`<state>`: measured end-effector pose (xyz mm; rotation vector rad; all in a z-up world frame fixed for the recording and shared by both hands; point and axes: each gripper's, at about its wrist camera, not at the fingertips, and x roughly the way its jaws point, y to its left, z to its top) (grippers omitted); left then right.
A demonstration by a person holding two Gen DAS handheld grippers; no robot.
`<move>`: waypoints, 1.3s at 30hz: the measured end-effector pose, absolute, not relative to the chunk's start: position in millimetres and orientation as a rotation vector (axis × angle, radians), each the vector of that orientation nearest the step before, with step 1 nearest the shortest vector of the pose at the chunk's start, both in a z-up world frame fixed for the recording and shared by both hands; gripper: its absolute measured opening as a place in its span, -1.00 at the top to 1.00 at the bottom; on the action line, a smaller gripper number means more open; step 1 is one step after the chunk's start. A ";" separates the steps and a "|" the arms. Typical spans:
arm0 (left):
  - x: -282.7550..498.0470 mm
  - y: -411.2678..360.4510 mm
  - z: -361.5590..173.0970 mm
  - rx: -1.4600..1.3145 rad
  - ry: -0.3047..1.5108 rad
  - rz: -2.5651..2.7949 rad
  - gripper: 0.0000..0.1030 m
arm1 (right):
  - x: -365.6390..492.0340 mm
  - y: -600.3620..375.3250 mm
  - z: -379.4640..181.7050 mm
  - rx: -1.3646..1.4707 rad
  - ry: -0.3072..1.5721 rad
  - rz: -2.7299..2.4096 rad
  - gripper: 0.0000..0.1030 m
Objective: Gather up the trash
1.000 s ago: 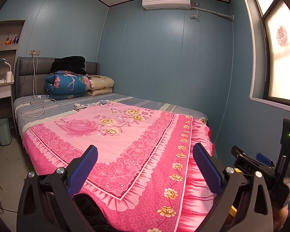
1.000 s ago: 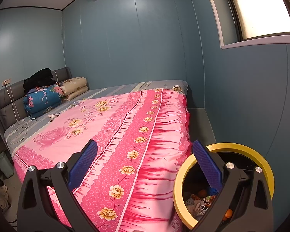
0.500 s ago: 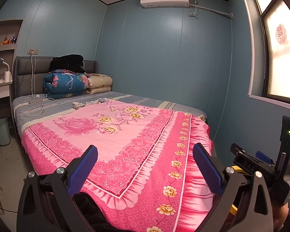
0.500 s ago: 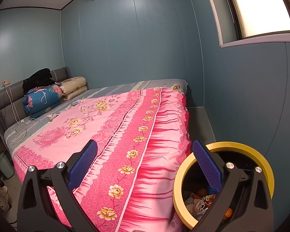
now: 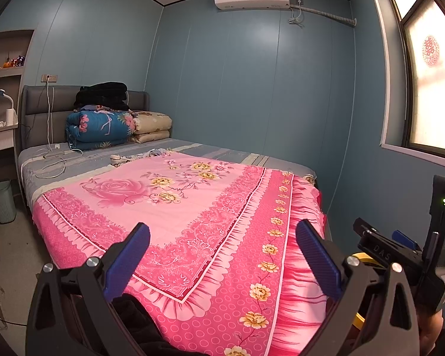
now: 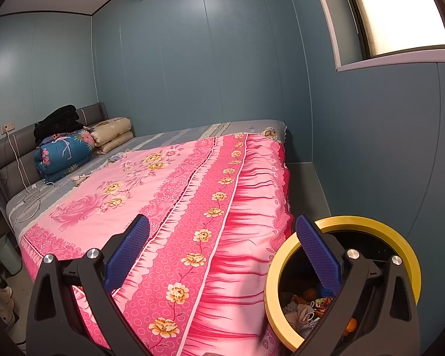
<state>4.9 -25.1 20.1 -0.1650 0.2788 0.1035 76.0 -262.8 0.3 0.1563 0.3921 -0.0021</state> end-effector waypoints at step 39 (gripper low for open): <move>6.8 -22.2 16.7 -0.190 0.291 0.064 -0.84 | 71.6 -258.8 -2.5 0.161 0.398 -0.008 -0.85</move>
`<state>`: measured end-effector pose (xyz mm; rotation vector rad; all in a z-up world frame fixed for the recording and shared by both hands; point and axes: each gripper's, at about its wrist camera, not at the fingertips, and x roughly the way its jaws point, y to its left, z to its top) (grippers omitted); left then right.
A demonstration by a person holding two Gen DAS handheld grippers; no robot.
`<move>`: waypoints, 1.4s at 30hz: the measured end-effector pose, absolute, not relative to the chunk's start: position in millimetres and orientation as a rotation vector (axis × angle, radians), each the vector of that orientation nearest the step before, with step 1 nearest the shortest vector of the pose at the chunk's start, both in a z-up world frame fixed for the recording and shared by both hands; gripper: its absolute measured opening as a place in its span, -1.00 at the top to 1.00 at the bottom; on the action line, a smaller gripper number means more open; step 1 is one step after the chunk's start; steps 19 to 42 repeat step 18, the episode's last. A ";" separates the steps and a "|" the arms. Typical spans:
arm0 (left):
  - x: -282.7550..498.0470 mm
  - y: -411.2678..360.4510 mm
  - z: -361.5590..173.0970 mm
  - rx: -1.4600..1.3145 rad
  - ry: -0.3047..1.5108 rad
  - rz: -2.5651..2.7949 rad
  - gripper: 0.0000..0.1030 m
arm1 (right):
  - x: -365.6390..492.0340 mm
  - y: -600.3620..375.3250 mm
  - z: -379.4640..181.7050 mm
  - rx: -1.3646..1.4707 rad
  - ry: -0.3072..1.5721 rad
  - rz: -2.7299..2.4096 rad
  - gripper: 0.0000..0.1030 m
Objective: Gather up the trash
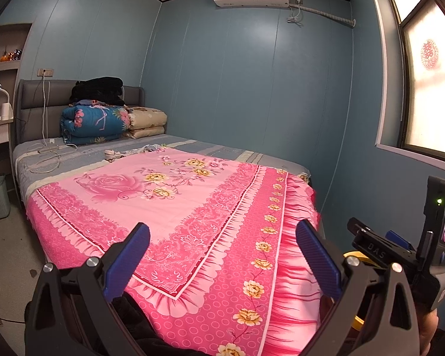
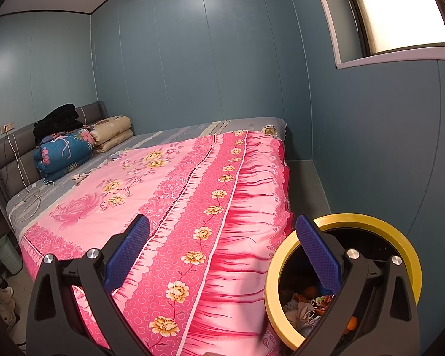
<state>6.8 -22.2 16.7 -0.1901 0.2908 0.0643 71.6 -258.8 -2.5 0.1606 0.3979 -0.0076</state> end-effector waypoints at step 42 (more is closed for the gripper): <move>11.9 -20.2 13.5 -0.186 0.317 0.069 -0.84 | 70.0 -256.5 -4.0 0.163 0.404 -0.012 -0.85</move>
